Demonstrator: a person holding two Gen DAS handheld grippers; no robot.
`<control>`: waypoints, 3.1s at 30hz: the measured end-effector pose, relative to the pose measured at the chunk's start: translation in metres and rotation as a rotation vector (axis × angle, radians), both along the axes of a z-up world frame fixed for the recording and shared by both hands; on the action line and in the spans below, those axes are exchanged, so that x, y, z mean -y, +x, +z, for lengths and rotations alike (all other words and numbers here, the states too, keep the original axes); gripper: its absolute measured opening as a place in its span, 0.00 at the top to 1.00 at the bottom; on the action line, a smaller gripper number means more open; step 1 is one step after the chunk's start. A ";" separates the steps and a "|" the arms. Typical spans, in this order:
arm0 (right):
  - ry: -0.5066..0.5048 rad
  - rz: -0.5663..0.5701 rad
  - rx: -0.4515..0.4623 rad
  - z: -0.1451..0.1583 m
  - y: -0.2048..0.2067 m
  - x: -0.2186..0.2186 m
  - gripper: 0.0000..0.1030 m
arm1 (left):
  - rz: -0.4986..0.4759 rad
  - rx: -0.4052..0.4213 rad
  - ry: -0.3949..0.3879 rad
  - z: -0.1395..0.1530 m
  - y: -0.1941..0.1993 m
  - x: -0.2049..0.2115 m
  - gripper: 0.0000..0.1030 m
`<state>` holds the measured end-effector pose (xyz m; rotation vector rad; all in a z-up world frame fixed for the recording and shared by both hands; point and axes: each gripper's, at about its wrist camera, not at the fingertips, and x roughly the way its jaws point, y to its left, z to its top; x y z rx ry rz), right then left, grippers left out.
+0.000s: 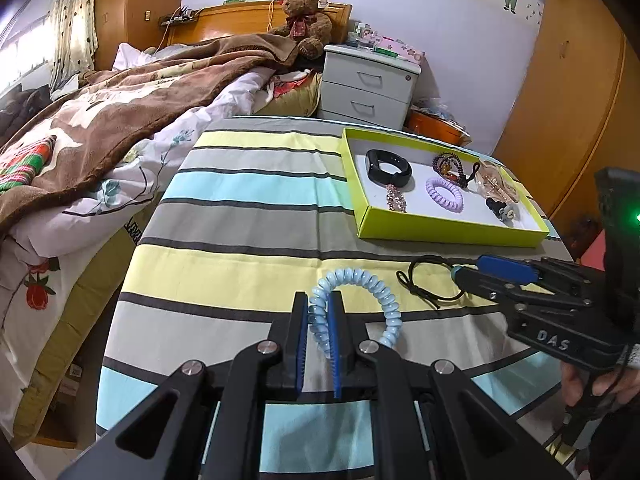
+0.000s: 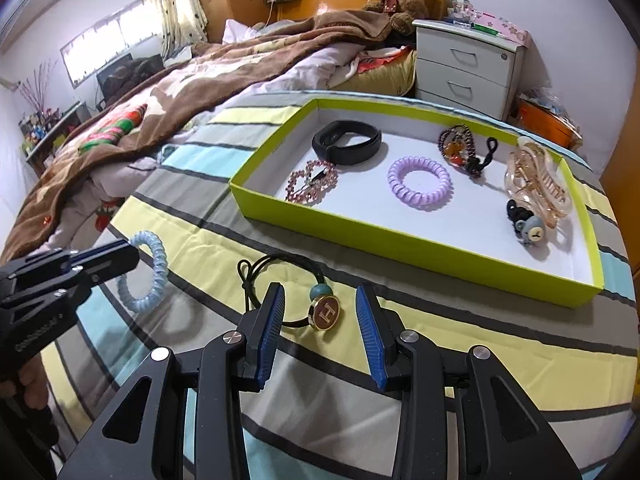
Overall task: Organize jewelry
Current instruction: 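Grasp the light blue coil tie with the left tool while the right tool grasps the black H-charm tie, then lift both hair ties and carry them toward the green box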
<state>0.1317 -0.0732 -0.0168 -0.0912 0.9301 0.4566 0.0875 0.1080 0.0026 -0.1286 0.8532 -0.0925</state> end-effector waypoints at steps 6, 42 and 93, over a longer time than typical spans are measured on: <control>-0.037 -0.002 0.008 -0.004 -0.002 -0.003 0.63 | 0.007 -0.009 -0.011 -0.003 0.001 -0.004 0.90; 0.041 -0.062 0.139 0.045 -0.032 0.042 0.85 | -0.043 0.038 -0.016 0.024 0.002 0.020 0.90; 0.098 -0.092 0.187 0.065 -0.034 0.069 0.85 | -0.135 0.016 0.101 0.014 0.033 0.041 0.90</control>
